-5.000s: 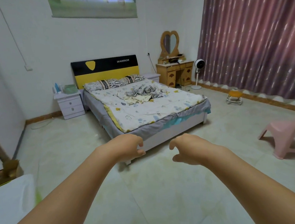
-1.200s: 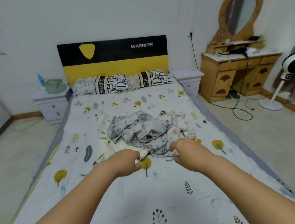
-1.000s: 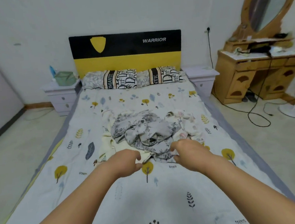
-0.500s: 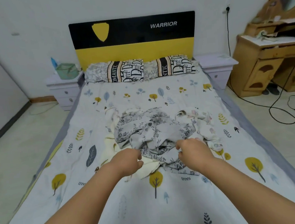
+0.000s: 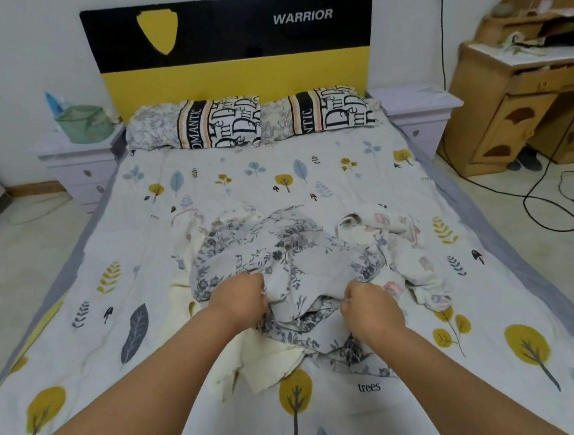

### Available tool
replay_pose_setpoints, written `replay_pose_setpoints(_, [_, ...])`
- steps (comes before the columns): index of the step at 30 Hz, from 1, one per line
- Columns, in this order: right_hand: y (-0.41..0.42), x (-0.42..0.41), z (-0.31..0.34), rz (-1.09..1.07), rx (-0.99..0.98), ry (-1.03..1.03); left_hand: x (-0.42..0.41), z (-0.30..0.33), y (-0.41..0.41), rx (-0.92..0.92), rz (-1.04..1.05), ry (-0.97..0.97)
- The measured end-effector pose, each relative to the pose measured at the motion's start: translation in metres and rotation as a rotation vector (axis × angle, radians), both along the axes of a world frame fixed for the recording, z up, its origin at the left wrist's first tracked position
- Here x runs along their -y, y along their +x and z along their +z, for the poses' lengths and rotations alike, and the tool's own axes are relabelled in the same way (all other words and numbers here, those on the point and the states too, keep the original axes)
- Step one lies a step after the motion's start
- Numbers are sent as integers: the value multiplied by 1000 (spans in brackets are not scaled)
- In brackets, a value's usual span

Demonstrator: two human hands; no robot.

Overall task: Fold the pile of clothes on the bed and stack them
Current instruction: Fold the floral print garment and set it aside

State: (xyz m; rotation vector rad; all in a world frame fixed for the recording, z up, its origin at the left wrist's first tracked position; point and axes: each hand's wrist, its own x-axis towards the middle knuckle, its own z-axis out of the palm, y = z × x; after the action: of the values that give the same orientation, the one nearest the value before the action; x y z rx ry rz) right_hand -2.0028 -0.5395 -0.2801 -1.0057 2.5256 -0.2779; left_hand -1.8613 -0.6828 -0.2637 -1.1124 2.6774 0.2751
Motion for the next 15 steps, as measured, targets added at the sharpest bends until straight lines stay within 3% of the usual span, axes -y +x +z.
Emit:
replay_pose_setpoints(9, [-61,49,-77,-242,60,-73,67,-49,-83,-154,113,-132])
replay_pose_setpoints(15, [-92,72,-124,-350,123,-125,97,-104,-131,-105,161,-154])
